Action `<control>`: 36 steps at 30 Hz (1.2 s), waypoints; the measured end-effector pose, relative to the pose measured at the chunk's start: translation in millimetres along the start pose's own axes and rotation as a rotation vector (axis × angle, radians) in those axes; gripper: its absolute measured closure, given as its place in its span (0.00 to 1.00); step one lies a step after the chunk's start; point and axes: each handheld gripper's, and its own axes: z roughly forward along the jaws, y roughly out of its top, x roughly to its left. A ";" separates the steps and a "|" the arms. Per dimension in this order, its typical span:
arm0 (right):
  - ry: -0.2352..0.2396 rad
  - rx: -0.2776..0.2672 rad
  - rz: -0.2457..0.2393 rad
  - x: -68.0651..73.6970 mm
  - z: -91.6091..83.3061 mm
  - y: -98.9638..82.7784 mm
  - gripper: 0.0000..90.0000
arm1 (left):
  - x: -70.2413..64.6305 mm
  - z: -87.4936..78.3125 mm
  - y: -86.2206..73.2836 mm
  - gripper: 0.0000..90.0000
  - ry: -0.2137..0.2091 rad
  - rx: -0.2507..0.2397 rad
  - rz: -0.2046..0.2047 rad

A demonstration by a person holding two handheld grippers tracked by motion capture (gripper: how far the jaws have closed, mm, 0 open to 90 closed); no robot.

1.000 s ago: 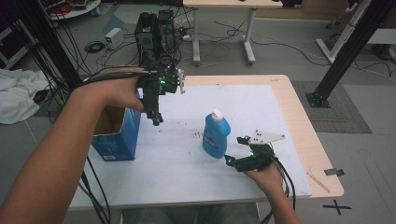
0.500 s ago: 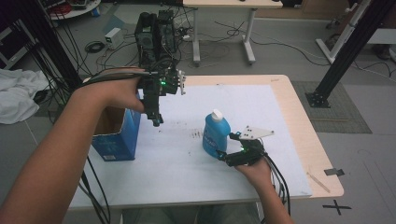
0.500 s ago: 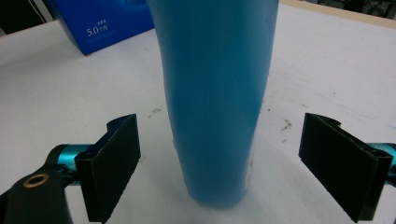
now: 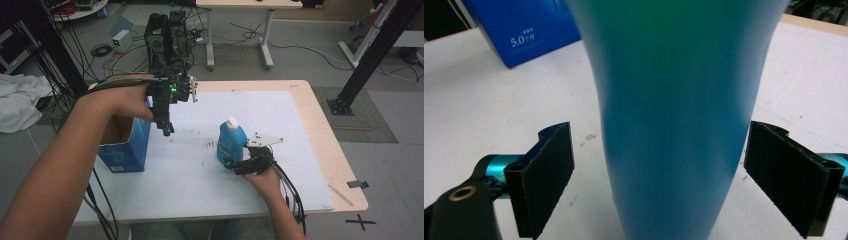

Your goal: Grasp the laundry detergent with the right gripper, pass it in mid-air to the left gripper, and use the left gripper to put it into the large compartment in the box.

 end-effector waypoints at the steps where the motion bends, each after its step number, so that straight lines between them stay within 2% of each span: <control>1: 0.002 0.000 0.001 0.5 1.0 0.5 0.13 | 0.0 0.2 0.2 0.06 0.006 0.005 -0.001; 3: -0.007 0.001 -0.009 0.3 2.3 0.6 0.13 | -0.1 1.5 0.2 0.06 -0.004 0.008 0.000; 5: -0.011 -0.010 -0.010 0.8 4.2 0.6 0.13 | -0.4 1.7 0.3 0.06 -0.004 0.007 0.000; 6: -0.015 -0.021 0.006 2.0 5.1 1.3 0.13 | -0.5 1.2 0.4 0.06 -0.001 0.009 -0.001; 7: -0.014 -0.019 -0.008 1.3 5.8 1.5 0.13 | -0.3 1.1 0.1 0.06 -0.001 0.005 -0.002; 13: -0.018 -0.023 -0.013 3.1 11.5 1.5 0.13 | -0.7 0.5 -0.1 0.06 0.000 0.005 -0.002; 14: -0.013 -0.025 0.014 5.5 12.0 1.8 0.13 | -0.6 0.5 -0.3 0.06 -0.001 0.004 0.000; 16: -0.014 -0.028 0.015 6.6 13.4 2.0 0.13 | -0.8 0.5 -0.8 0.06 0.001 0.005 -0.002; 18: -0.026 -0.027 -0.016 5.9 13.9 2.4 0.13 | -0.8 0.8 -1.3 0.06 0.000 0.007 -0.002; 24: -0.036 -0.021 -0.005 5.0 14.8 2.5 0.13 | -0.9 2.2 -0.9 0.06 -0.002 0.009 -0.003; 27: -0.043 -0.038 -0.008 5.6 16.1 2.7 0.13 | -0.6 1.8 -0.1 0.06 -0.006 0.008 0.001; 33: -0.054 -0.036 -0.019 5.7 15.4 2.6 0.14 | -0.6 2.1 1.1 0.06 -0.006 0.010 0.004; 36: -0.046 -0.043 -0.020 6.7 15.2 2.5 0.20 | -0.6 2.2 1.2 0.06 -0.007 0.010 0.003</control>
